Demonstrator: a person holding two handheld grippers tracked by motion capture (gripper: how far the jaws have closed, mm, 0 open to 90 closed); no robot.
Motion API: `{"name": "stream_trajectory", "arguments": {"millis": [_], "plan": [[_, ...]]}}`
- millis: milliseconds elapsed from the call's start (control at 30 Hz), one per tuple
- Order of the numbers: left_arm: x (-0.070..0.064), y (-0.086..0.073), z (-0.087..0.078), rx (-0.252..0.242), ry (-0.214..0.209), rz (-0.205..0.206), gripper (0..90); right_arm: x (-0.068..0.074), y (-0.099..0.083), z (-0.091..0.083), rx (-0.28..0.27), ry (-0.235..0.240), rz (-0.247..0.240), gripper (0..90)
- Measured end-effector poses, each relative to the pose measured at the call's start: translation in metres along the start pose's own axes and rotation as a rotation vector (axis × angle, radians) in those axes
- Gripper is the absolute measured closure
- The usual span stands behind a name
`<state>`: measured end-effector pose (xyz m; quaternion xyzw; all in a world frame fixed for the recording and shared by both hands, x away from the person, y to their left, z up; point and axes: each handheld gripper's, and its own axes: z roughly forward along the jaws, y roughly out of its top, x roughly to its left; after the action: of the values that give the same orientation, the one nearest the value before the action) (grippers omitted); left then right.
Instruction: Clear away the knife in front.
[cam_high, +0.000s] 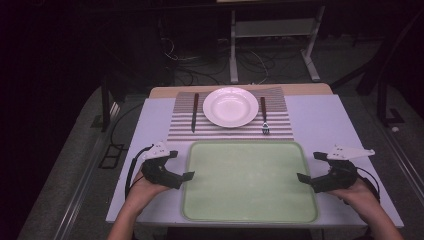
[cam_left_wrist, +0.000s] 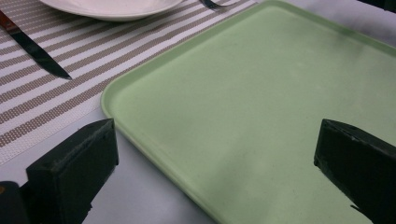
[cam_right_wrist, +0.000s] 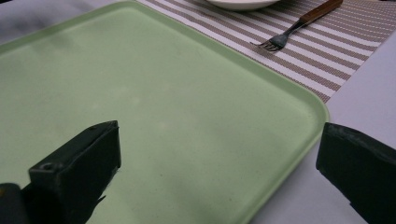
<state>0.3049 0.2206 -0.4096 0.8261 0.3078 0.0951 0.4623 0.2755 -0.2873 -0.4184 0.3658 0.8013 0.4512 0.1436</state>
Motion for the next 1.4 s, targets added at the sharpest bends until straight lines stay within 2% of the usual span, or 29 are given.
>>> {"name": "stream_trajectory", "arguments": {"millis": [267, 500, 1000, 1400], "plan": [[0.003, -0.001, 0.004, 0.008, 0.006, 0.000, 0.0, -0.002, -0.004, 0.000, -0.004, 0.014, 0.018, 0.1], [0.005, 0.003, 0.007, -0.001, 0.005, 0.007, 0.0, -0.001, -0.004, 0.000, -0.006, 0.005, 0.017, 0.1], [0.013, 0.006, 0.015, 0.000, 0.014, -0.009, 0.0, 0.000, -0.004, 0.001, -0.006, 0.019, 0.016, 0.1], [0.017, 0.010, 0.019, -0.020, 0.018, -0.019, 0.0, -0.001, -0.004, 0.001, -0.015, 0.025, 0.020, 0.1]]}}
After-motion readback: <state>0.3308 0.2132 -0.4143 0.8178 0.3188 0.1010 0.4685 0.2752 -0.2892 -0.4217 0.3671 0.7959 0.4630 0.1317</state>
